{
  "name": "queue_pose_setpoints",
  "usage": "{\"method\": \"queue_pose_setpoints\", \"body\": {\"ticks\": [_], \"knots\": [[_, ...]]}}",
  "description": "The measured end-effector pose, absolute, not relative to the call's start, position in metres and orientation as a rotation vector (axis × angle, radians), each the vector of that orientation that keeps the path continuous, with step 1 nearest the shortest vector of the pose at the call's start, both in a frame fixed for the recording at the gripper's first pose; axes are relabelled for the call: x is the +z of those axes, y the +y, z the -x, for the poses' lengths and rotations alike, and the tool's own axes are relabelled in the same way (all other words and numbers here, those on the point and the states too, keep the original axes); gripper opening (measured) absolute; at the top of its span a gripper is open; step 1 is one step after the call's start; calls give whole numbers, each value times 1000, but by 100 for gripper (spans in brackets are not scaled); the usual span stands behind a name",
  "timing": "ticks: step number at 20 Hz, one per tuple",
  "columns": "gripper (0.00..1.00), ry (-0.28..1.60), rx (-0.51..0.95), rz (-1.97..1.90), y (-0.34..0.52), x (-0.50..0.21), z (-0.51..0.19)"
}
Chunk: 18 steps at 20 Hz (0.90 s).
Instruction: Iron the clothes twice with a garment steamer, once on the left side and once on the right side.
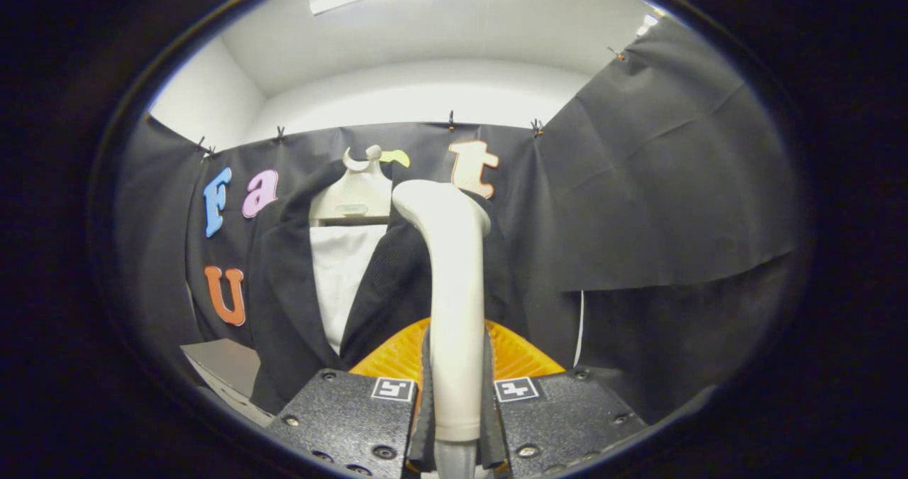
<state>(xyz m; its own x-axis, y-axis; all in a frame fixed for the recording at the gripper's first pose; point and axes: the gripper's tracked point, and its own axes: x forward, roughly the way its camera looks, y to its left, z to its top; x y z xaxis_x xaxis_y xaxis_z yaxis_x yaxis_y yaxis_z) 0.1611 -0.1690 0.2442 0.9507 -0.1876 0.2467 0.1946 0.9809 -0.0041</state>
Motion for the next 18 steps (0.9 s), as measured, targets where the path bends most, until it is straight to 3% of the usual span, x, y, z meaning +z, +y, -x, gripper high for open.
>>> {"method": "queue_pose_setpoints", "body": {"ticks": [5,18], "knots": [[28,-201,-204,27,-168,246,-189],[28,-74,-205,66,-169,143,-155]]}}
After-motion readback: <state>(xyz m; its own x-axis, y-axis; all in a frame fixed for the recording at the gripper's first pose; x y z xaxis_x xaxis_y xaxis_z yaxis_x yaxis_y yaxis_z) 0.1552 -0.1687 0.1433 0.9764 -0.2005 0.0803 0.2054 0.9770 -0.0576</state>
